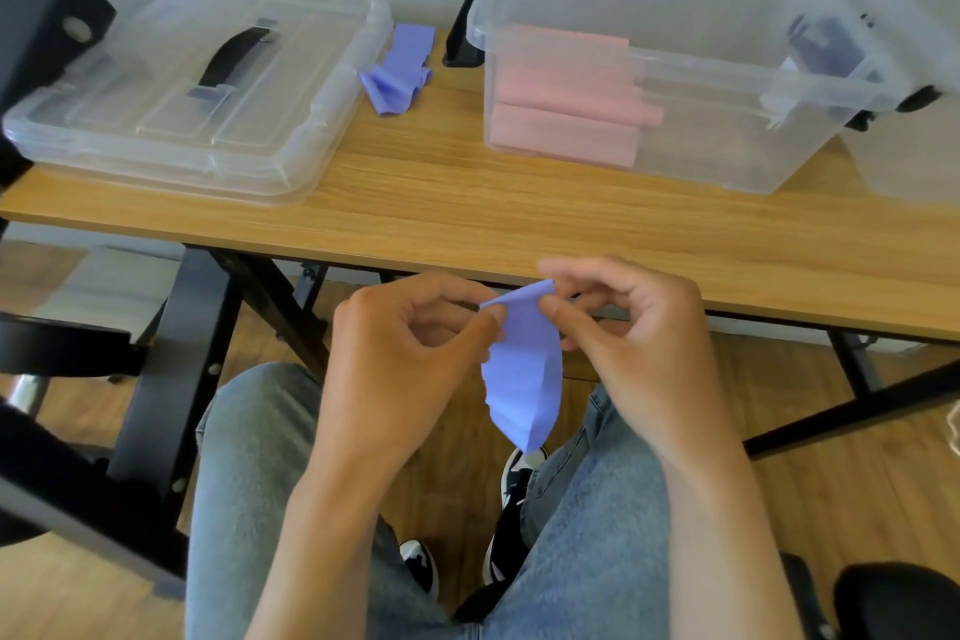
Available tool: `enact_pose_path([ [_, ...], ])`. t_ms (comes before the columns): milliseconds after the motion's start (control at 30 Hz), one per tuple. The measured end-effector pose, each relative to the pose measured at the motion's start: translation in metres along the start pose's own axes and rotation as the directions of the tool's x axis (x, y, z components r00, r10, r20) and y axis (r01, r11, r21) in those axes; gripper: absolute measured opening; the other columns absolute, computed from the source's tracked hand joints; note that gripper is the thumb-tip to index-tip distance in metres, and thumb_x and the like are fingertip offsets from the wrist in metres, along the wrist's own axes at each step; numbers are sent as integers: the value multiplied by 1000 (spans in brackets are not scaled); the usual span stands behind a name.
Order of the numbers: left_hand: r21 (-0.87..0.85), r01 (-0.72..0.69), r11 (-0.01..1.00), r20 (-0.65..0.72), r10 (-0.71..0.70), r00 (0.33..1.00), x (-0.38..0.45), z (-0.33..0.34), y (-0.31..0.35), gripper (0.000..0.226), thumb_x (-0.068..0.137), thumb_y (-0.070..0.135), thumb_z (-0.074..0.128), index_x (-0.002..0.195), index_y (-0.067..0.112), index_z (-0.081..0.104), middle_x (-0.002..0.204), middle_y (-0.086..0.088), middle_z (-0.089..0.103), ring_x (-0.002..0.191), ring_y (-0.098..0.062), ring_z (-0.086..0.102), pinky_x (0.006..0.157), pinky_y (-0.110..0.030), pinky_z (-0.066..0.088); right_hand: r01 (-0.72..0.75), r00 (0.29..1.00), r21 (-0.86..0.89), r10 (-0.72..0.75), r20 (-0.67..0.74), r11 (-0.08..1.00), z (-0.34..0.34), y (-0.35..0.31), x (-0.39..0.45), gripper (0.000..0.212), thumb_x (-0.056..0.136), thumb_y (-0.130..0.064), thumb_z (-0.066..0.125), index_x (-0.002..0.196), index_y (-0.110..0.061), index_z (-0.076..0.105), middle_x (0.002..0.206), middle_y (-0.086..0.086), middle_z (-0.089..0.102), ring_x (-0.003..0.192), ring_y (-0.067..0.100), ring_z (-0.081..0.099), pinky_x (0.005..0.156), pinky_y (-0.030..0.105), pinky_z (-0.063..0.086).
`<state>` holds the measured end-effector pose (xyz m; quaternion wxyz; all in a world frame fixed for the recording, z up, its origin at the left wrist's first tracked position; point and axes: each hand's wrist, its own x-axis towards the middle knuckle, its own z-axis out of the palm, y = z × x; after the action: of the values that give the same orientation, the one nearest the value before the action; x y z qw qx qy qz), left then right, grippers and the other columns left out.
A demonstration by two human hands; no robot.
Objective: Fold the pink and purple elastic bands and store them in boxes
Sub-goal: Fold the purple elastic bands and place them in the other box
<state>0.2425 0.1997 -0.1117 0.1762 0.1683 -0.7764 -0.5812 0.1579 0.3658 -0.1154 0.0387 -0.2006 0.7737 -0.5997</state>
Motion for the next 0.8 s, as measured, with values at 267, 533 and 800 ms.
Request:
enact_pose_path([
  [267,-225,43,973,0,-45,999,0,3,2,6,82,20,83,85,15,80,78,0,79,78,-17,78,73,-29,63,-23,999,44,21,41,999,2,-1,-2,14,99,-5,67,98,-16,75,76,5,72,61,19,69,59,28,58],
  [533,-274,93,957,3,-96,995,2,0,-1,27,80,11,83,105,18,73,84,1,80,82,-14,79,73,-21,60,-108,990,234,83,112,966,3,-4,-3,10,95,-5,70,102,-7,77,91,4,81,87,20,79,75,31,64],
  [800,47,7,999,37,-9,999,3,-7,-10,26,79,14,85,104,21,80,88,14,79,82,0,76,77,-13,57,-105,989,3,104,104,995,-2,3,-4,28,90,-5,78,111,-23,79,95,-13,80,88,4,77,82,22,61],
])
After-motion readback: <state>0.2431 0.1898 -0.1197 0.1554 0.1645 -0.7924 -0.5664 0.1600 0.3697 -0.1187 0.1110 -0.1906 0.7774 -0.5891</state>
